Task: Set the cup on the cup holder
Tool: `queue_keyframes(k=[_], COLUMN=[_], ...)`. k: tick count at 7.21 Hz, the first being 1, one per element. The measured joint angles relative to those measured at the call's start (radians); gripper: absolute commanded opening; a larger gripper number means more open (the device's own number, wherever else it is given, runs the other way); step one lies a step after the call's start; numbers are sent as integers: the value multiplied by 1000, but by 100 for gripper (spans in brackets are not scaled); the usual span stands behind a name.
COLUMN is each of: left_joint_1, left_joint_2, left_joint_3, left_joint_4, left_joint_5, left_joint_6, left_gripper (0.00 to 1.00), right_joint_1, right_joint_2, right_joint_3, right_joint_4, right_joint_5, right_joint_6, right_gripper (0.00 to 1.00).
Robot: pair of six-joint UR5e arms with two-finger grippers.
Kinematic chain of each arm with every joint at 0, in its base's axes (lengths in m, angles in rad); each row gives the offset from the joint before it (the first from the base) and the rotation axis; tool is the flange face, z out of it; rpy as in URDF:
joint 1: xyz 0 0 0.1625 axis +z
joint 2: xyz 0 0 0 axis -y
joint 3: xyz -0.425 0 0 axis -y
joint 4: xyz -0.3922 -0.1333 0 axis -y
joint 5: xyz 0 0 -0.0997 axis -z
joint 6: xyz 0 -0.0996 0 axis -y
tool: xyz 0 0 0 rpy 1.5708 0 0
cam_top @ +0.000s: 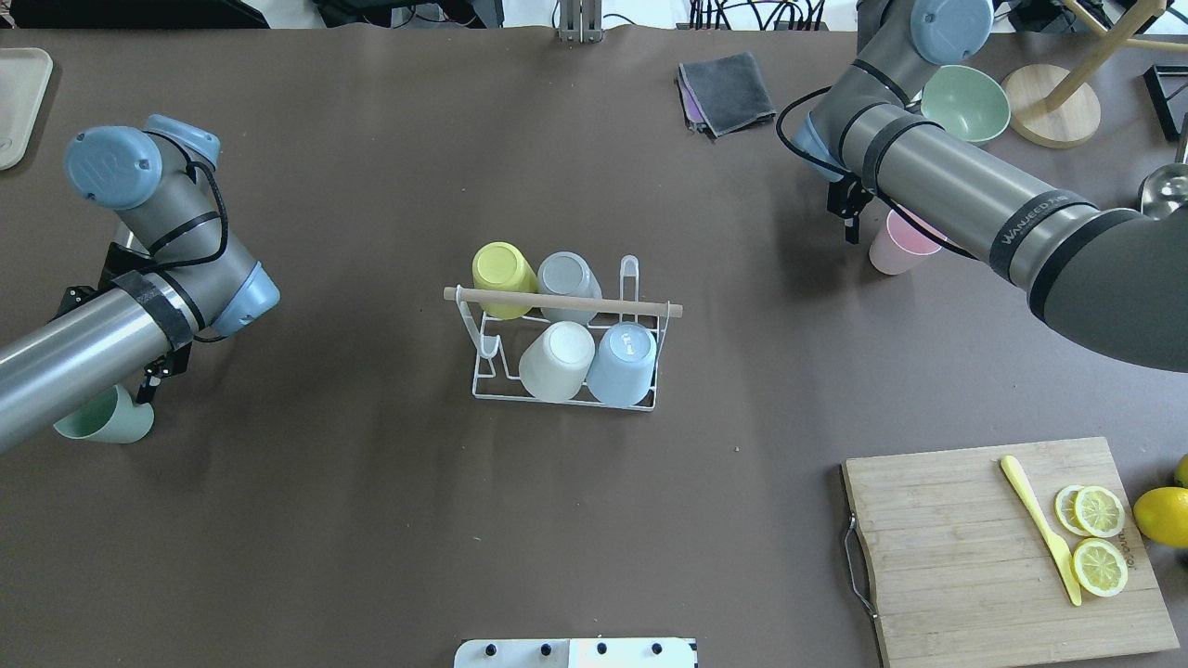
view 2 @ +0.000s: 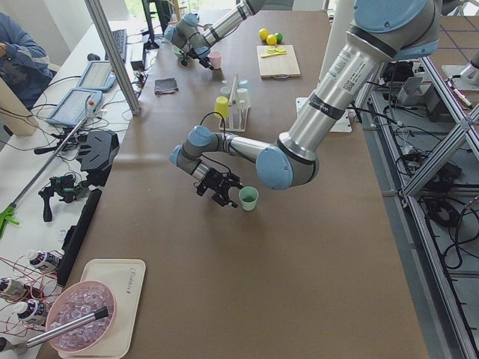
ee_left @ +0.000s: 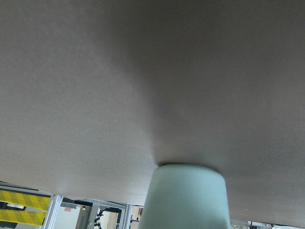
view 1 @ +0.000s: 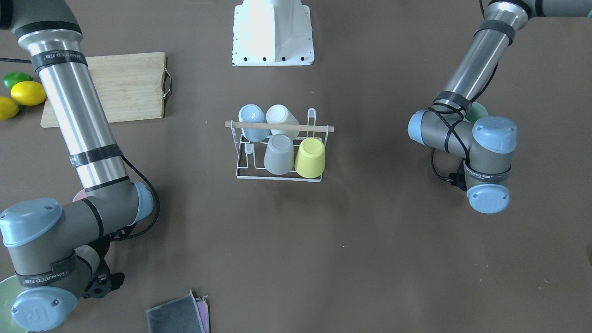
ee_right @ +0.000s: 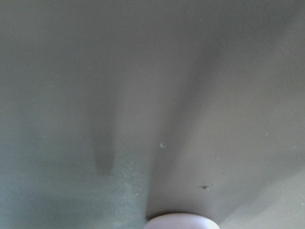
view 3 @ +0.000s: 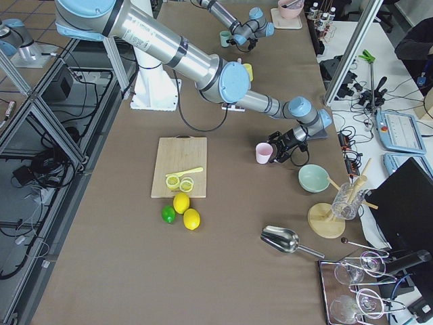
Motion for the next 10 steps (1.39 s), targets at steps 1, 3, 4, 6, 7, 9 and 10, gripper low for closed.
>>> queue_keyframes(k=[1, 3, 4, 6, 7, 9, 10], left_joint_1=[1, 3, 4, 5, 5, 6, 6], left_joint_2=[0, 1, 2, 3, 4, 10, 14], left_joint_3=[0, 0, 0, 0, 0, 1, 1], left_joint_4=[0, 1, 3, 5, 6, 7, 9], left_joint_5=[-1, -2, -4, -13, -24, -42, -43], left_joint_6=[2, 30, 47, 60, 61, 63, 67], left_gripper=[96, 96, 96, 96, 96, 96, 96], right_joint_1=[0, -1, -2, -8, -12, -19, -21], right_joint_2=[2, 9, 13, 29, 38, 54, 60], right_joint_3=[-7, -27, -41, -72, -85, -105, -109], right_joint_4=[0, -4, -6, -10, -10, -17, -29], right_joint_5=[-4, -12, -14, -18, -21, -31, -36], right_joint_6=[-1, -3, -5, -7, -7, -7, -8], right_gripper=[100, 100, 100, 100, 100, 100, 100])
